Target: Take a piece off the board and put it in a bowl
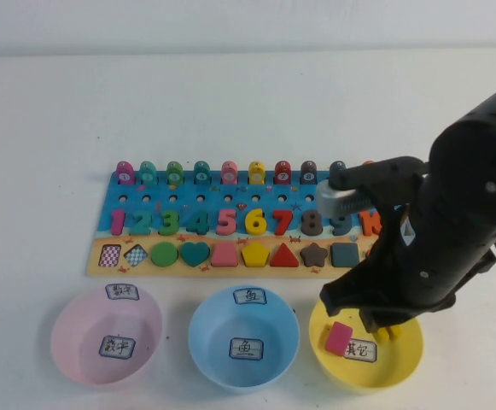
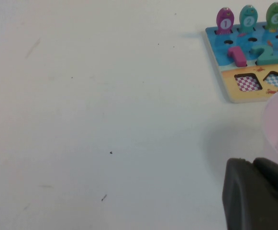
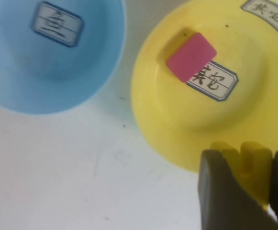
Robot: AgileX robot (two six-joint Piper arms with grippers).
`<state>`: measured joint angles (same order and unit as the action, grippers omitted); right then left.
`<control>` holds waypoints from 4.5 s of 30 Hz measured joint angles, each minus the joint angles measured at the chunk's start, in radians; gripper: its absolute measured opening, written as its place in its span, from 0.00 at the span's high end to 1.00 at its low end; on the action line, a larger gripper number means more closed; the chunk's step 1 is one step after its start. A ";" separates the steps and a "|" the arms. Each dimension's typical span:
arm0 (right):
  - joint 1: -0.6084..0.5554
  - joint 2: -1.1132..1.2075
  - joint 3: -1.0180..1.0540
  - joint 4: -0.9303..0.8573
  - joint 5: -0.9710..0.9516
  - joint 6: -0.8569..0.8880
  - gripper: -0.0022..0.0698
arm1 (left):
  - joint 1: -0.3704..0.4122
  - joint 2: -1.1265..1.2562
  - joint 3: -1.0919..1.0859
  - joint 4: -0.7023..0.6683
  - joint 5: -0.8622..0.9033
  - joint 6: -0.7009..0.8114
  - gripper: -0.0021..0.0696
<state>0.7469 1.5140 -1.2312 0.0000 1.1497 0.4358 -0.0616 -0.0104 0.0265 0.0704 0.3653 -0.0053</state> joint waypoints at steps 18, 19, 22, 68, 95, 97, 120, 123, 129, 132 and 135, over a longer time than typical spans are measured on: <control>0.000 0.216 0.000 -0.089 -0.068 -0.071 0.71 | 0.000 0.000 0.000 0.000 0.000 0.000 0.98; 0.000 0.221 0.000 -0.093 -0.070 -0.113 0.71 | 0.000 0.000 0.000 0.000 0.000 0.000 0.98; -0.009 0.227 0.000 -0.097 -0.085 -0.225 0.71 | 0.000 0.000 0.000 0.000 0.000 0.000 0.98; -0.066 0.305 0.000 -0.060 -0.171 -0.542 0.64 | 0.000 0.000 0.000 0.000 0.000 0.000 0.98; -0.066 -0.091 0.002 0.059 0.065 -0.513 0.98 | 0.000 0.000 0.000 0.000 0.000 0.000 0.98; -0.066 -0.155 0.013 0.064 0.068 -0.503 0.99 | 0.000 0.000 0.000 0.000 0.000 0.000 0.98; -0.078 -0.643 0.545 0.028 -0.261 -0.463 0.99 | 0.000 0.000 0.000 0.000 0.000 0.000 0.98; -0.168 -0.713 0.691 0.045 -0.473 -0.463 0.99 | 0.000 0.000 0.000 0.000 0.000 0.000 0.98; -0.496 -0.985 1.013 0.200 -0.834 -0.463 0.99 | 0.000 0.000 0.000 0.000 0.000 0.000 0.98; -0.630 -1.137 1.110 0.231 -0.920 -0.463 0.99 | 0.000 0.000 0.000 0.000 0.000 0.000 0.98; -0.703 -1.288 1.174 0.236 -0.951 -0.470 0.99 | 0.000 0.000 0.000 0.000 0.000 0.000 0.98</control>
<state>0.0436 0.2262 -0.0571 0.2364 0.1991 -0.0338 -0.0616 -0.0104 0.0265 0.0704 0.3653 -0.0053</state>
